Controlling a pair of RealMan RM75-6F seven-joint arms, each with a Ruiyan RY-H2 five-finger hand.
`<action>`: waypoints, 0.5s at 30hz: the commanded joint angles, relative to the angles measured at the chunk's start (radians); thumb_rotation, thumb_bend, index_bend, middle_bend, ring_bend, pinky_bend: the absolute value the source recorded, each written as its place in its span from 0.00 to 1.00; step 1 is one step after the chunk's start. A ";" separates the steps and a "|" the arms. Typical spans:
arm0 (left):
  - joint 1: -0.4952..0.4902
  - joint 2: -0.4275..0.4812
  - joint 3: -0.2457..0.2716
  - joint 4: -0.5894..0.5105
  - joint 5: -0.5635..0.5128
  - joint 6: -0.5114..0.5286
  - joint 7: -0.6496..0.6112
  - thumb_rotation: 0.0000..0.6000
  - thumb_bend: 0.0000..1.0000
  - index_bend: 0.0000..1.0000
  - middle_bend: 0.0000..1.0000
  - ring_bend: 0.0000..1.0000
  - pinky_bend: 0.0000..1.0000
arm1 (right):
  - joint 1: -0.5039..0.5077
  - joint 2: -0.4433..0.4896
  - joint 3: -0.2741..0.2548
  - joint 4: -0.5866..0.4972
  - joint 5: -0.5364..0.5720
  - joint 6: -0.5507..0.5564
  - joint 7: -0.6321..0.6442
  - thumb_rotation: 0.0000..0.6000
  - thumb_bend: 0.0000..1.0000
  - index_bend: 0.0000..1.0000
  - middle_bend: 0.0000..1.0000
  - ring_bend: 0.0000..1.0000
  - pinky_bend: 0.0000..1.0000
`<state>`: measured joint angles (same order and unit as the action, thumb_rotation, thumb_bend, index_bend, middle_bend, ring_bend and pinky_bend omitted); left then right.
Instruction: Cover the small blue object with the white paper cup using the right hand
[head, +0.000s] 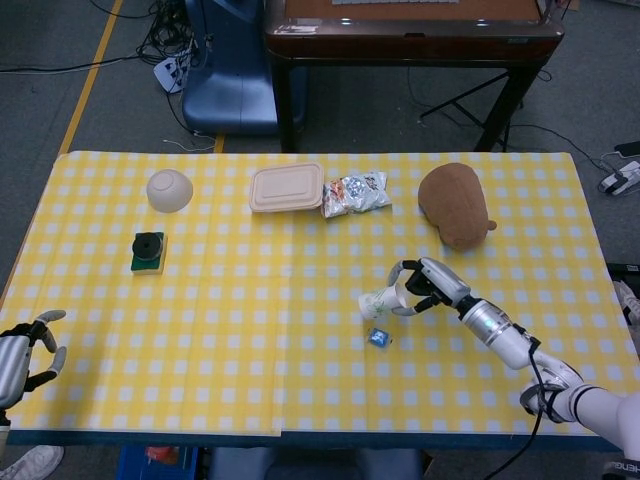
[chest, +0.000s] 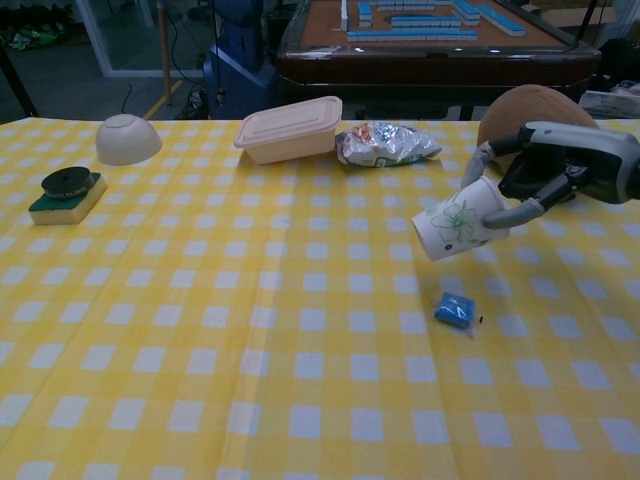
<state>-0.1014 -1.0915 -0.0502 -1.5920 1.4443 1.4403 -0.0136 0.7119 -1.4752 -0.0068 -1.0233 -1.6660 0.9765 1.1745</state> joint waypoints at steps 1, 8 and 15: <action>0.000 0.000 0.000 0.000 0.000 0.000 0.000 1.00 0.42 0.32 0.57 0.41 0.50 | 0.013 -0.002 -0.009 0.010 -0.003 -0.010 0.006 1.00 0.00 0.35 1.00 1.00 1.00; 0.001 0.001 0.000 -0.001 -0.001 0.000 0.000 1.00 0.42 0.32 0.57 0.41 0.50 | 0.029 -0.002 -0.014 0.015 0.013 -0.024 -0.009 1.00 0.00 0.21 1.00 1.00 1.00; 0.000 0.001 -0.001 0.000 -0.003 -0.002 -0.004 1.00 0.42 0.32 0.57 0.41 0.50 | 0.007 0.028 -0.012 -0.011 0.024 0.029 -0.106 1.00 0.00 0.17 1.00 1.00 1.00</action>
<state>-0.1012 -1.0901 -0.0513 -1.5922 1.4411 1.4380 -0.0174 0.7293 -1.4614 -0.0207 -1.0206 -1.6448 0.9827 1.1104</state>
